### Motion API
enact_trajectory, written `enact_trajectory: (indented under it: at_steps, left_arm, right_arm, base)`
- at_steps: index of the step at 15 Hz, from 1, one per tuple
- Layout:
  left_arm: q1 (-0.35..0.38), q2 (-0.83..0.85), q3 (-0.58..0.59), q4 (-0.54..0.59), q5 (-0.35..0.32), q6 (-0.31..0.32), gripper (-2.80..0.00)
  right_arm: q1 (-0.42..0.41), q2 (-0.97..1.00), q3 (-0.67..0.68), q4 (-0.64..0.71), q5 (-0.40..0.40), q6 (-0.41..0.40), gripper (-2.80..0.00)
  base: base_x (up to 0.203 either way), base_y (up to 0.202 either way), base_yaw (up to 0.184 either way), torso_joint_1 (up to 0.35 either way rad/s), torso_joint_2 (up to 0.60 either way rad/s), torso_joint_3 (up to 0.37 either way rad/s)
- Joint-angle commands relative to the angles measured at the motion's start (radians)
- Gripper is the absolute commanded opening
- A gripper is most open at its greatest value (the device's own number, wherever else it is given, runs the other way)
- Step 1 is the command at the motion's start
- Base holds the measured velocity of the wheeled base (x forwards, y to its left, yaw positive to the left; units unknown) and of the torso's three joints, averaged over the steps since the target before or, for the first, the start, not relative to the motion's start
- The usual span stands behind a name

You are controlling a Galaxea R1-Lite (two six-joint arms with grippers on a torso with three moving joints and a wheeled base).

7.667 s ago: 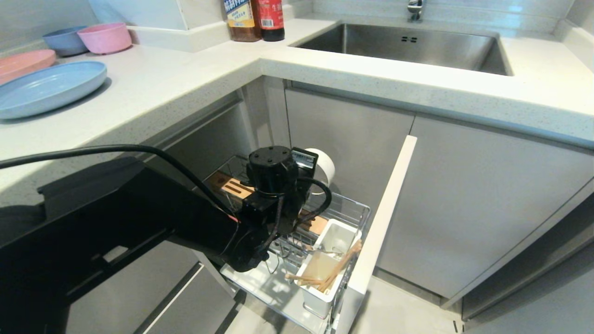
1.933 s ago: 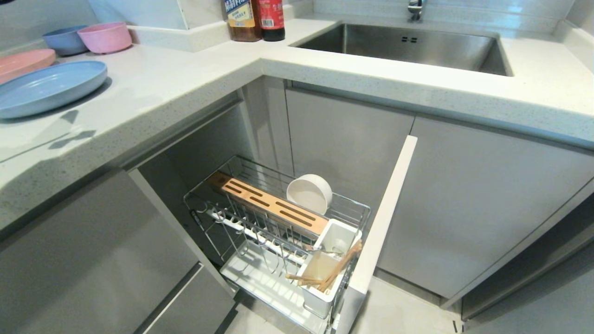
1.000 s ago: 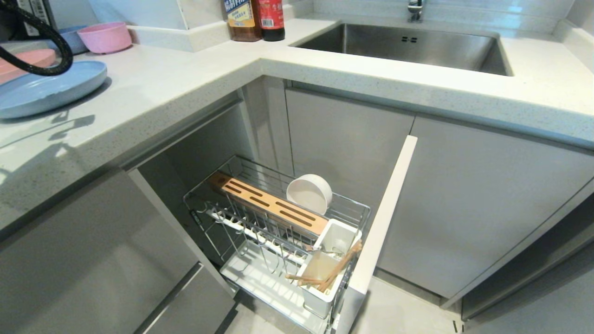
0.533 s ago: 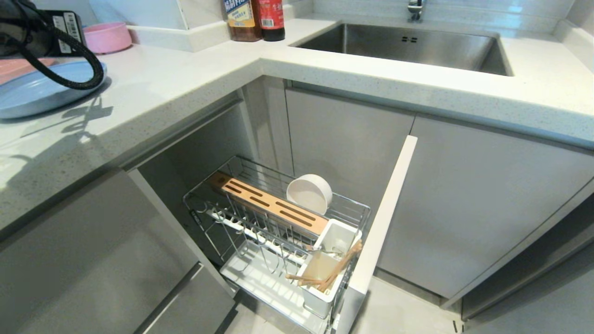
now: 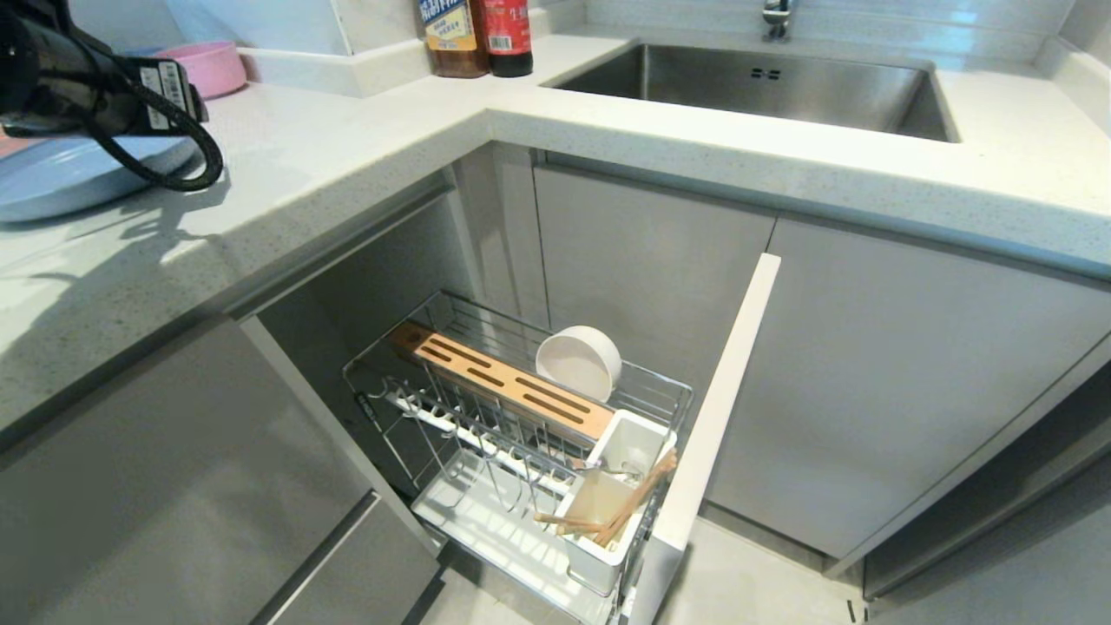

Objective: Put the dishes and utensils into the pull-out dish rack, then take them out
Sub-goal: Pick up the plate and place it in the cupboard

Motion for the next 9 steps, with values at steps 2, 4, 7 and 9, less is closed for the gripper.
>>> enact_trajectory:
  at_steps: [2,4,7,9]
  left_arm:
    - [0.020,0.037,0.000,0.000,-0.003,-0.001,0.00]
    - [0.029,0.049,0.000,-0.010,-0.031,-0.002,0.00]
    - [0.047,0.060,0.000,-0.010,-0.037,-0.004,0.00]
    - [0.058,0.062,0.000,-0.010,-0.056,-0.009,0.00]
  right_arm:
    - [0.000,0.001,0.002,-0.001,0.000,0.000,-2.80]
    - [0.000,0.001,0.002,-0.001,0.000,0.000,-2.80]
    - [0.000,0.001,0.002,0.000,0.000,0.000,-2.80]
    - [0.000,0.001,0.002,-0.001,0.000,0.000,-2.80]
  base:
    - [0.000,0.000,0.000,0.000,0.00,0.000]
    - [0.000,0.000,0.000,0.000,0.00,0.000]
    - [0.000,0.000,0.000,0.000,0.00,0.000]
    - [0.000,0.000,0.000,0.000,0.00,0.000]
